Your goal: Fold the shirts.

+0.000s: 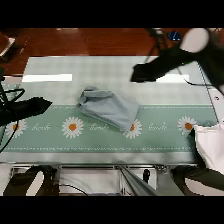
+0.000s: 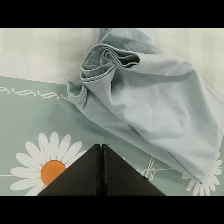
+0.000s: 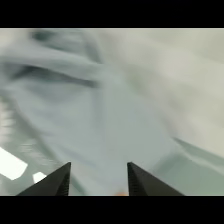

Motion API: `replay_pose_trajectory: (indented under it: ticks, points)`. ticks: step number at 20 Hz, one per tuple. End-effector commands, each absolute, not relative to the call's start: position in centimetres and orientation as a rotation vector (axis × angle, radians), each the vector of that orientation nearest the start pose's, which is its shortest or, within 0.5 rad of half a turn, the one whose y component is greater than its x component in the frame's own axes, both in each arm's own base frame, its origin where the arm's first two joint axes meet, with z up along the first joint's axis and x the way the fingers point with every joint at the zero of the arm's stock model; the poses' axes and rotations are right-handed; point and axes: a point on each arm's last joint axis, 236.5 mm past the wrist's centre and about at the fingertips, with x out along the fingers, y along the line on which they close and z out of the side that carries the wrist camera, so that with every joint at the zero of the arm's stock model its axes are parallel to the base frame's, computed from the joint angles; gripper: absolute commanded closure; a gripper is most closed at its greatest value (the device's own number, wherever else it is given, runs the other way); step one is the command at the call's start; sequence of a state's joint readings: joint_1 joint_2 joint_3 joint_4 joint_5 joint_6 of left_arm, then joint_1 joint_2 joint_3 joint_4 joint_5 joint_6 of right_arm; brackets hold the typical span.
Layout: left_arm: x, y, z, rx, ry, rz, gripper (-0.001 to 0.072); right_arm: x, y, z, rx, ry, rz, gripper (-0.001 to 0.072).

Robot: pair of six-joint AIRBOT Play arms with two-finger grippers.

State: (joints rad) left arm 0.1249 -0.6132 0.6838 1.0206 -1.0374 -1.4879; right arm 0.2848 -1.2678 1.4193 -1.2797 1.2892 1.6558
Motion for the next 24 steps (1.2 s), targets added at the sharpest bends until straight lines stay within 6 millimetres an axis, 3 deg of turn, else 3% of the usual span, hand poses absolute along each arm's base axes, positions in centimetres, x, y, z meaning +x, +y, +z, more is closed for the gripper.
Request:
replay_pose_trajectory:
  ticks: [1, 3, 5, 8, 14, 18, 22, 23, 24]
  points:
    - [28.7, -7.1, 8.1, -0.467, 0.901, -0.223, 0.0683, 32.8, 5.9, 7.8, 0.181, 1.057, -0.018, 0.0296]
    - [28.7, -7.1, 8.1, -0.467, 0.902, -0.224, 0.0683, 29.4, 5.9, 1.7, 0.418, 1.054, -0.096, 0.0296]
    - [28.7, -7.1, 8.1, -0.47, 0.903, -0.223, 0.0683, 27.2, 9.5, -3.3, 0.666, 1.099, -0.048, 0.0296]
    - [28.7, -7.2, 8.1, -0.469, 0.904, -0.224, 0.0683, 26.2, 13.3, -7.1, 0.86, 1.175, 0.031, 0.0296]
    - [28.7, -7.3, 8.1, -0.473, 0.904, -0.227, 0.0683, 28.1, 18.5, -9.4, 1.054, 1.251, 0.19, 0.0296]
    - [28.7, -7.2, 8.1, -0.472, 0.903, -0.227, 0.0683, 29.5, 20.9, -9.7, 1.036, 1.339, 0.294, 0.0296]
    - [28.7, -7.3, 8.0, -0.474, 0.907, -0.226, 0.0683, 30.9, 24.5, -9.7, 0.97, 1.38, 0.399, 0.0315]
    - [28.7, -7.3, 8.1, -0.477, 0.907, -0.228, 0.0683, 31.3, 25.5, -9.4, 0.955, 1.379, 0.425, 0.0422]
    - [28.7, -7.3, 8.1, -0.477, 0.907, -0.228, 0.0683, 31.8, 26.3, -8.7, 0.923, 1.359, 0.469, 0.0616]
